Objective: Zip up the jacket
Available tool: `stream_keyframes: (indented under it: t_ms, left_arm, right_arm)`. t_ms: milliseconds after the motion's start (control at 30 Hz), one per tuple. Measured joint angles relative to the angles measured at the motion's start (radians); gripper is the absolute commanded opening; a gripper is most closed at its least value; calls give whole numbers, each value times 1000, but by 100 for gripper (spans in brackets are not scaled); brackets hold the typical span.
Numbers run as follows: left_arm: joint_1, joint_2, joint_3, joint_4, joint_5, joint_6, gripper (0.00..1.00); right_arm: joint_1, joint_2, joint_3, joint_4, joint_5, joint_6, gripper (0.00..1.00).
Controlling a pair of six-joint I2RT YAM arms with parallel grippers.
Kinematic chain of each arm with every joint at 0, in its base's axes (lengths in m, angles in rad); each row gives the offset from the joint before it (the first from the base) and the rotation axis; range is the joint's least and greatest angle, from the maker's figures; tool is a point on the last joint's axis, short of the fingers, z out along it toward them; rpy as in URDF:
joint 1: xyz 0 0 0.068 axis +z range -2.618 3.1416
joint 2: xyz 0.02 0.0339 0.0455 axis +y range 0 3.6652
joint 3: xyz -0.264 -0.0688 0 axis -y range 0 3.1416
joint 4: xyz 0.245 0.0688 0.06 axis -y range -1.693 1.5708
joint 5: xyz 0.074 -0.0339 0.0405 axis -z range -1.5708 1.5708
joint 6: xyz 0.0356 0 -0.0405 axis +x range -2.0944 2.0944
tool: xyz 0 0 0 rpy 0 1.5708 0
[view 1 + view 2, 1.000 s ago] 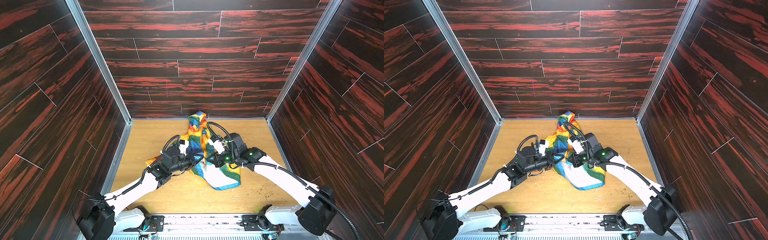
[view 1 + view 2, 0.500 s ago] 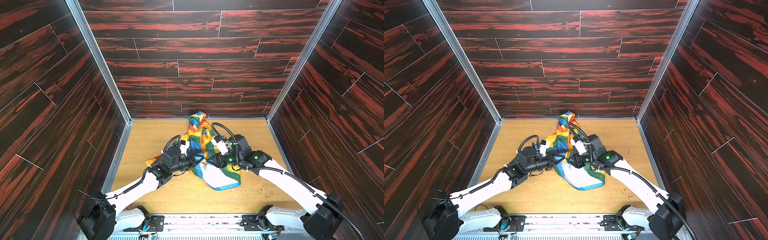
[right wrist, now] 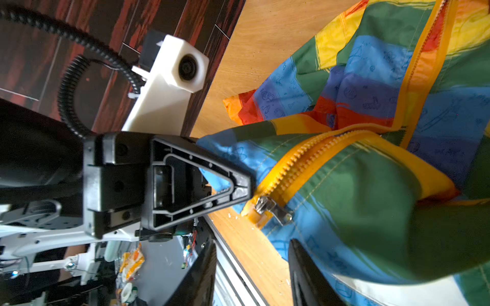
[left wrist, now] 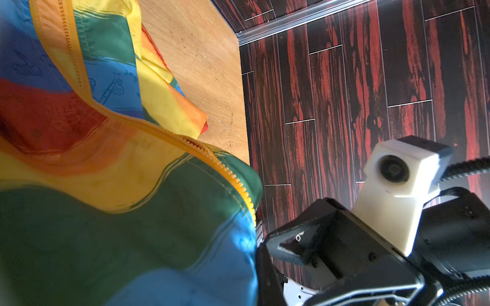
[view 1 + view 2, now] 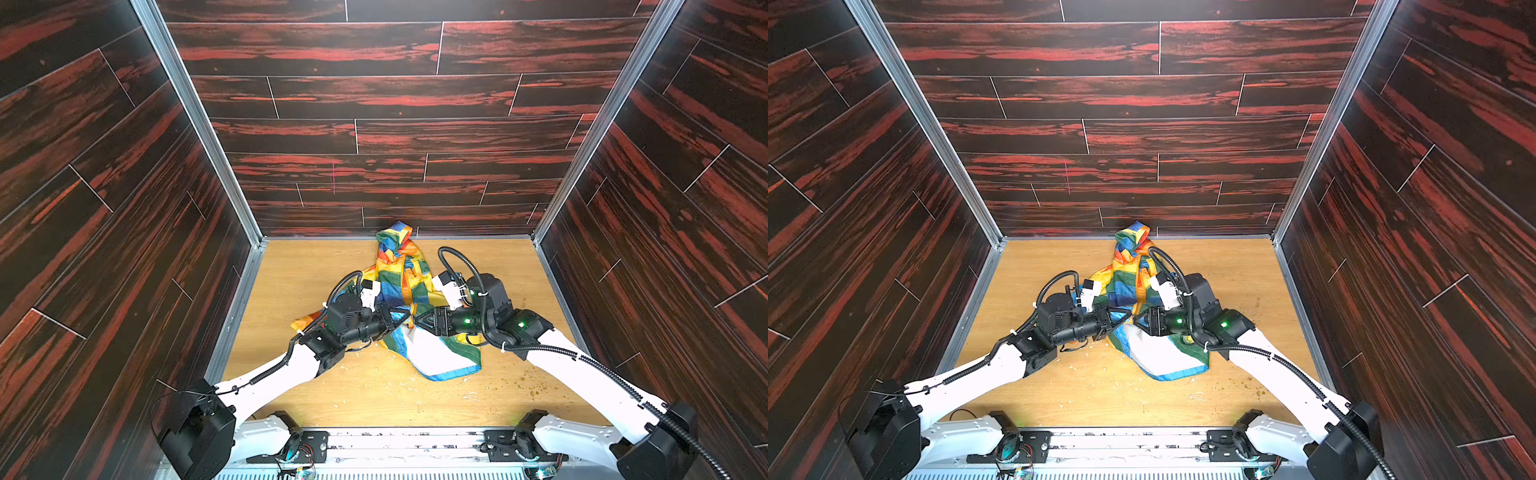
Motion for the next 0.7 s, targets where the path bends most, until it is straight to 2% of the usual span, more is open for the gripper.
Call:
stream_keyframes:
  t_ms: [367,700]
  left_arm:
    - [0,24,0,55,7,-11,0]
    - [0,28,0,82,10,-30,0]
  right_arm:
    - [-37,-58,-129,163,-95,254,52]
    - [-39,-92,-219,324,-144,403,53]
